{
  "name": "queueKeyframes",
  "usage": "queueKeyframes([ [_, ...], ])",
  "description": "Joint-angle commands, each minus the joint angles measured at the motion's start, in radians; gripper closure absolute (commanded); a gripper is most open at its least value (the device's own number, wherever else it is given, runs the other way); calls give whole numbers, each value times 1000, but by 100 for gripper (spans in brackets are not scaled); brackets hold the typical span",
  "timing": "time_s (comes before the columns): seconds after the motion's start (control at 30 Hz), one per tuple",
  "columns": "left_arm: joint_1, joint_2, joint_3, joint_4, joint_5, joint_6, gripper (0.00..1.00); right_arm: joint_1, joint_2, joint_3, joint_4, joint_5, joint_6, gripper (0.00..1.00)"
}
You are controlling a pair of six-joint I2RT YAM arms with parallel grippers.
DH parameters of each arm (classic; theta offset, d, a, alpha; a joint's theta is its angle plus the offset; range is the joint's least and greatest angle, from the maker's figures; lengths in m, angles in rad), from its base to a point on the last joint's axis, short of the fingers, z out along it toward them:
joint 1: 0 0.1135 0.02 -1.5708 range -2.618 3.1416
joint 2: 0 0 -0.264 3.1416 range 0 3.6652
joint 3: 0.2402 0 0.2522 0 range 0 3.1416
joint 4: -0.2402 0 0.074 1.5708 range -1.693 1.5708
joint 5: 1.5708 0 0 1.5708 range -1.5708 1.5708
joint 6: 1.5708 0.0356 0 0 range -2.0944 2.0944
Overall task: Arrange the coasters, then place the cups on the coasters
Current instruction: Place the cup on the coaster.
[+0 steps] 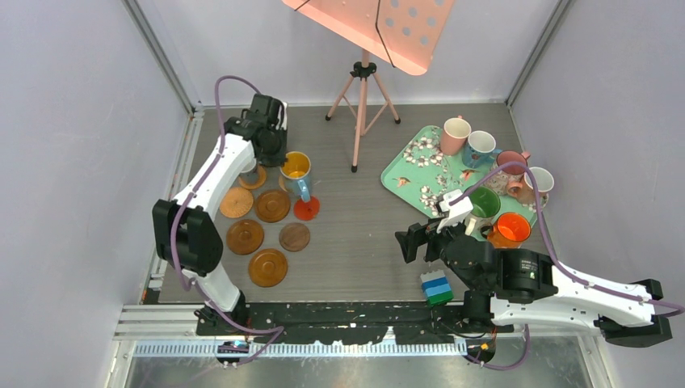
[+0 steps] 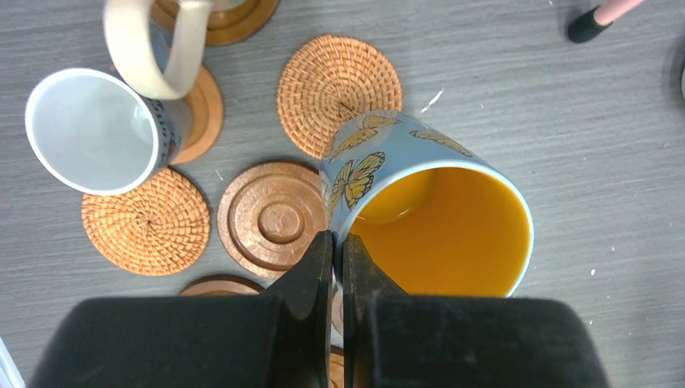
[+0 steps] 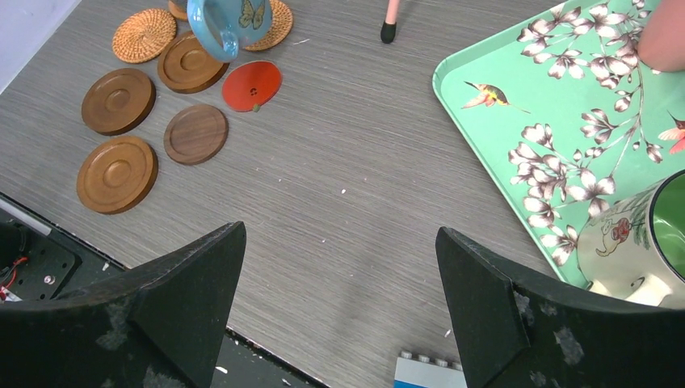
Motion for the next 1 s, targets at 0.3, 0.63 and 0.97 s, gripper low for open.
queueKeyframes([
  [0.3, 69, 64, 135, 46, 48, 40, 100, 2, 18, 40, -6, 47, 28, 5],
  [0.63, 96, 96, 137, 71, 94, 47, 100, 2, 56, 57, -7, 60, 25, 5],
  [0.97, 109, 147, 185, 67, 103, 46, 100, 2, 78, 69, -6, 77, 14, 5],
])
